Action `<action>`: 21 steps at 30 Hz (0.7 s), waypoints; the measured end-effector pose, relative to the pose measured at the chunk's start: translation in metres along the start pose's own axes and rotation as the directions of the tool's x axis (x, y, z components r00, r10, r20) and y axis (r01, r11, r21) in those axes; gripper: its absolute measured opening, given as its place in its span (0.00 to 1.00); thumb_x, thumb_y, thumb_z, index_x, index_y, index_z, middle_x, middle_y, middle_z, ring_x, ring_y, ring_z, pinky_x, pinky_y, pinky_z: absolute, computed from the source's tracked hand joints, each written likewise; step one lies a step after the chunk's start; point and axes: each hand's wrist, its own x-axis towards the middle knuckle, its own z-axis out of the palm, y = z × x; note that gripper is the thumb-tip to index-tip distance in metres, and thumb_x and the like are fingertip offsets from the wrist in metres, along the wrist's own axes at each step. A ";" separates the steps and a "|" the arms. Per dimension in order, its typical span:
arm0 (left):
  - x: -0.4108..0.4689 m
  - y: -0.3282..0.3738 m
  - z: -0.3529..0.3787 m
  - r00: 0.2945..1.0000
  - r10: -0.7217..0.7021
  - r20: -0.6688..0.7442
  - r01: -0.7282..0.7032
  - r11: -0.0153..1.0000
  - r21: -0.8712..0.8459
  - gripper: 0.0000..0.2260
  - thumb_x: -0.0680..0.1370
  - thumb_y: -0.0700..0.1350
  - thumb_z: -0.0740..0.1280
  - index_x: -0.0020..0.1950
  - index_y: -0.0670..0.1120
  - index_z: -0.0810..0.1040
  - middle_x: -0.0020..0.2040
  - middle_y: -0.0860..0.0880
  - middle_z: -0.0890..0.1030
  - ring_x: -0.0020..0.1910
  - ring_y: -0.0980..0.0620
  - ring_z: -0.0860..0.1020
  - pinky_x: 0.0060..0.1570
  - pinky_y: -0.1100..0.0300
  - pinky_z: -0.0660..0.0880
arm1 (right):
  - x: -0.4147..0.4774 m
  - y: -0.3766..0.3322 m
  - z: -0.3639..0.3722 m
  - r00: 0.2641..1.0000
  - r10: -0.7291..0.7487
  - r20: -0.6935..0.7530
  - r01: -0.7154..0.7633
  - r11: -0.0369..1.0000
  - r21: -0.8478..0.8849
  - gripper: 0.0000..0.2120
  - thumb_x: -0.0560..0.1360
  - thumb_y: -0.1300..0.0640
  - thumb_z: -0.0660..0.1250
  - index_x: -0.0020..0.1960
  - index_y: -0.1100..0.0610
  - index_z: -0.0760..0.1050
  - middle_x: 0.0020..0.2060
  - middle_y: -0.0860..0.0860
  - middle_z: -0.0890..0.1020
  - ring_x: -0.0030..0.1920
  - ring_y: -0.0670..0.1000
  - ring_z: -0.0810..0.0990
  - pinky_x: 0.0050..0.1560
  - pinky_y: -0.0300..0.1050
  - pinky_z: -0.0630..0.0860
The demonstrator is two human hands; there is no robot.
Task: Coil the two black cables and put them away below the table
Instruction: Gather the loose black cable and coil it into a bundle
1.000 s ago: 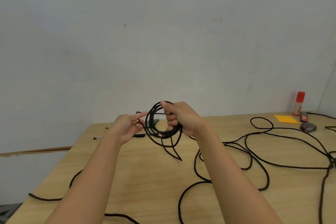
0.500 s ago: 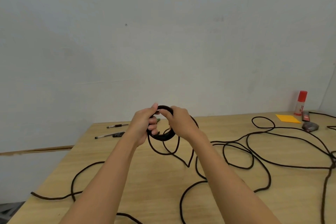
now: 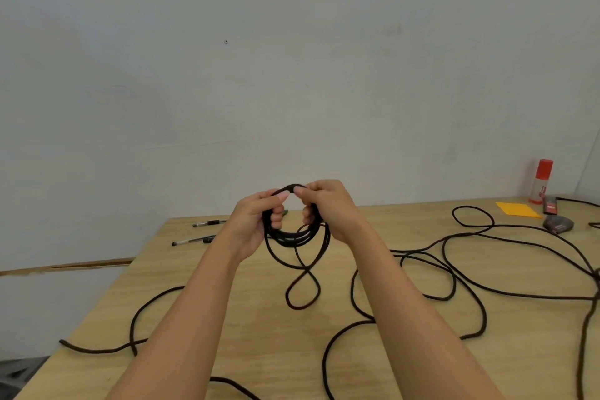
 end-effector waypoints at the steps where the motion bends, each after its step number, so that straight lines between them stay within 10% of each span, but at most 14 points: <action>1: -0.001 -0.002 0.000 1.000 -0.005 0.016 0.005 1.000 -0.017 0.01 0.76 0.38 0.65 0.44 0.42 0.74 0.30 0.51 0.69 0.27 0.57 0.69 0.28 0.66 0.70 | 0.001 0.004 0.003 0.997 -0.006 -0.074 0.007 1.000 0.022 0.06 0.78 0.60 0.65 0.43 0.61 0.73 0.28 0.52 0.71 0.24 0.47 0.71 0.30 0.41 0.73; 5: -0.007 -0.011 0.002 0.993 -0.063 0.103 0.090 0.956 -0.280 0.08 0.78 0.41 0.60 0.41 0.42 0.73 0.28 0.50 0.72 0.30 0.51 0.75 0.39 0.59 0.78 | 0.001 0.017 0.012 0.968 0.030 -0.248 0.028 0.973 0.228 0.06 0.79 0.60 0.62 0.45 0.61 0.73 0.29 0.50 0.67 0.20 0.43 0.64 0.26 0.40 0.68; 8: -0.001 -0.013 0.010 0.997 -0.071 -0.017 0.054 0.878 -0.475 0.13 0.81 0.43 0.56 0.37 0.43 0.70 0.21 0.54 0.64 0.18 0.56 0.65 0.25 0.63 0.72 | -0.003 0.016 0.012 0.992 0.076 -0.100 -0.035 0.931 0.362 0.07 0.79 0.59 0.64 0.44 0.62 0.71 0.29 0.51 0.66 0.22 0.44 0.64 0.26 0.38 0.68; 14: 0.008 -0.005 0.012 0.938 -0.091 -0.335 -0.082 0.879 -0.469 0.13 0.78 0.45 0.61 0.34 0.44 0.67 0.18 0.55 0.59 0.15 0.58 0.54 0.14 0.66 0.52 | -0.006 0.015 0.009 0.963 0.177 0.203 -0.261 0.797 0.544 0.11 0.77 0.53 0.65 0.45 0.61 0.73 0.30 0.52 0.73 0.32 0.51 0.76 0.45 0.47 0.74; 21: 0.008 0.001 0.009 0.963 -0.060 -0.263 -0.096 0.835 -0.542 0.14 0.79 0.48 0.63 0.35 0.44 0.69 0.18 0.55 0.60 0.15 0.59 0.56 0.15 0.68 0.56 | -0.013 0.013 0.014 0.964 0.202 0.173 -0.266 0.729 0.631 0.11 0.81 0.56 0.59 0.42 0.59 0.71 0.29 0.51 0.75 0.35 0.50 0.79 0.41 0.48 0.78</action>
